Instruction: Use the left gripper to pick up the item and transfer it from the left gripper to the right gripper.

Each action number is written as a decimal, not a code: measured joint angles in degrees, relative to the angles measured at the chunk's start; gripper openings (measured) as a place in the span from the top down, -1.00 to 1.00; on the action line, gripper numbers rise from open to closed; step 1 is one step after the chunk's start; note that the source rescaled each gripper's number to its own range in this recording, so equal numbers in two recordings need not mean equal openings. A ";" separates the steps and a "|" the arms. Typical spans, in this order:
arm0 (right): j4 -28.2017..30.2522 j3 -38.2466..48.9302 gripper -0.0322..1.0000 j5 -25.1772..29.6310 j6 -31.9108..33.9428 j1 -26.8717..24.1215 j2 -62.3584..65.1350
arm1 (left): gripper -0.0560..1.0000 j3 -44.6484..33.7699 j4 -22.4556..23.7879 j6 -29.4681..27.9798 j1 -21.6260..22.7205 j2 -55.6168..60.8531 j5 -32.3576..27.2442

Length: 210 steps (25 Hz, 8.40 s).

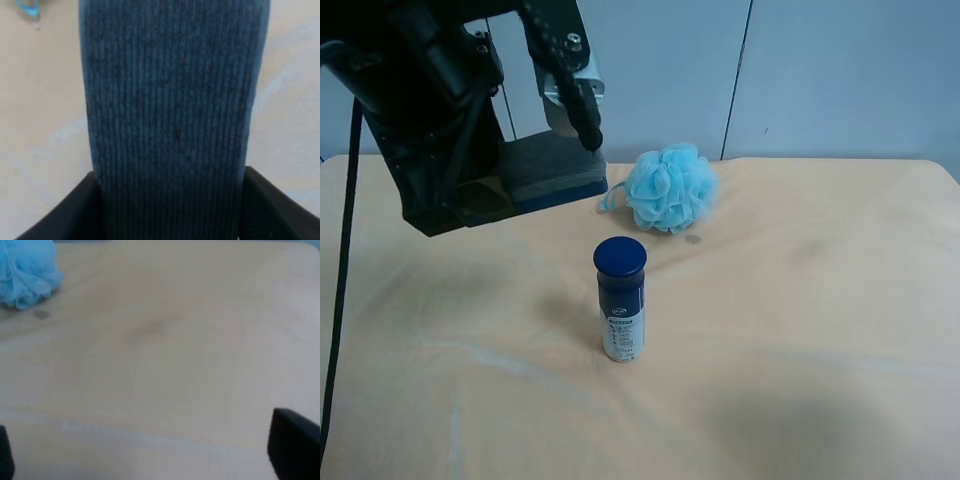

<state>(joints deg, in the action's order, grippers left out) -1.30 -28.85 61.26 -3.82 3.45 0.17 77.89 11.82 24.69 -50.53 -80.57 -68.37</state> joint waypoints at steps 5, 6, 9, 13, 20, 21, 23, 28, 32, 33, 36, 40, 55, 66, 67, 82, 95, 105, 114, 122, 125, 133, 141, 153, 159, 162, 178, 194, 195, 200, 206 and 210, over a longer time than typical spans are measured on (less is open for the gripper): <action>-0.66 0.00 -1.00 -0.11 0.00 0.00 -0.07 | 0.75 0.00 0.00 1.38 0.00 2.60 -0.31; -1.60 -0.08 -1.00 -0.17 0.29 0.00 -0.73 | 0.75 0.00 0.00 1.53 0.00 3.00 -0.46; -7.36 -2.20 -1.00 -2.61 2.64 0.00 -6.23 | 0.75 0.00 0.06 1.73 0.00 3.66 -0.61; -18.83 -6.03 -1.00 -8.14 1.98 0.00 -18.77 | 0.75 0.00 0.06 1.91 0.00 3.82 -0.92; -51.08 -9.76 -1.00 -11.57 -21.18 0.00 -41.15 | 0.75 0.00 0.06 2.09 0.00 3.82 -0.92; -56.66 -9.76 -1.00 -11.12 -24.95 0.00 -44.21 | 0.75 0.00 0.06 2.09 0.00 3.82 -0.92; -66.38 -9.76 -1.00 -8.84 -33.67 0.00 -49.74 | 0.75 0.00 0.06 2.09 0.00 3.82 -0.92; -85.30 -9.76 -1.00 0.45 -48.83 0.05 -63.31 | 0.75 0.00 0.06 2.09 0.00 3.82 -0.92; -90.71 -10.31 -1.00 3.79 -55.12 2.45 -71.27 | 0.75 0.00 0.06 2.09 0.00 3.82 -0.92; -90.78 -10.89 -1.00 3.89 -55.96 3.54 -72.64 | 0.75 0.00 0.06 2.09 0.00 3.82 -0.92; -91.16 -14.65 -1.00 3.85 -56.63 7.98 -76.62 | 0.75 0.00 0.06 2.09 0.00 3.82 -0.92; -91.56 -19.63 -1.00 2.74 -56.63 12.80 -80.81 | 0.75 0.00 0.06 2.09 0.00 3.82 -0.92; -97.58 -22.25 -1.00 -0.15 -59.39 23.44 -91.69 | 0.75 0.00 0.06 2.09 0.00 3.82 -0.92; -97.82 -22.45 -0.43 -3.14 -62.97 26.69 -94.60 | 0.75 0.00 -0.23 2.09 0.00 3.82 -0.99; -97.89 -22.45 -0.30 -3.04 -63.10 26.69 -94.60 | 0.75 0.00 -0.23 2.09 0.00 3.82 -0.99; -98.70 -22.63 0.93 -1.18 -64.61 26.69 -94.46 | 0.56 0.00 -0.38 2.04 0.00 3.82 -1.11; -98.70 -22.63 0.93 -2.99 -64.96 26.69 -94.60 | -0.98 0.00 3.10 -4.66 0.00 6.01 -1.00; -98.70 -22.63 0.93 -2.99 -64.96 26.69 -94.60 | -0.99 0.05 9.23 -21.77 0.00 23.75 -1.15; -98.70 -22.63 0.93 -3.54 -64.96 26.69 -94.60 | -0.99 -14.32 8.56 -28.18 0.00 46.31 -1.16; -98.70 -22.63 0.93 -4.92 -64.96 26.69 -94.60 | -0.99 -37.15 -1.47 -33.30 0.00 67.74 -1.35; -98.70 -22.63 0.93 -6.10 -64.96 26.69 -94.60 | -0.99 -42.68 -5.01 -33.25 0.00 73.36 -1.15; -98.70 -22.63 0.93 -7.18 -64.54 26.69 -94.60 | -0.99 -46.55 -6.69 -33.14 -0.19 80.67 2.06; -98.70 -22.63 0.93 -8.53 -64.11 26.69 -94.60 | -1.00 -48.66 -6.05 -33.32 -0.28 80.82 7.05; -98.70 -22.63 0.93 -9.41 -63.94 26.69 -94.60 | -1.00 -48.66 -6.05 -33.49 6.60 80.82 7.56; -98.70 -22.63 0.93 -9.41 -63.49 25.94 -94.60 | -1.00 -48.66 -6.05 -33.49 23.81 80.82 7.70; -98.70 -22.63 0.93 -9.27 -63.42 24.15 -94.60 | -1.00 -48.66 -6.05 -33.49 31.98 80.82 7.70; -79.29 -22.63 0.93 -7.75 -51.01 6.29 -94.60 | -1.00 -48.66 -6.05 -33.49 46.35 80.82 7.70; -48.20 -22.63 0.93 -12.26 -35.68 1.41 -94.60 | -1.00 -48.66 -6.05 -33.49 46.35 80.82 7.70; -47.48 -22.63 0.93 -12.76 -35.33 1.41 -94.60 | -1.00 -48.66 -6.05 -33.49 46.35 80.82 7.70; -46.12 -22.63 0.93 -13.57 -34.91 1.41 -94.60 | -1.00 -48.66 -6.05 -33.49 46.35 80.82 7.70; -45.35 -22.63 0.91 -13.57 -32.37 1.41 -94.60 | -1.00 -48.66 -6.05 -33.49 46.35 80.82 7.70; -41.48 -22.63 -0.15 -13.57 -29.40 1.41 -94.60 | -1.00 -48.66 -6.05 -33.49 46.35 80.82 7.70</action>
<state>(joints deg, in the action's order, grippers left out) -42.78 -51.48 47.69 -33.22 4.85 -94.43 29.23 5.78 -8.80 -4.18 0.24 -60.67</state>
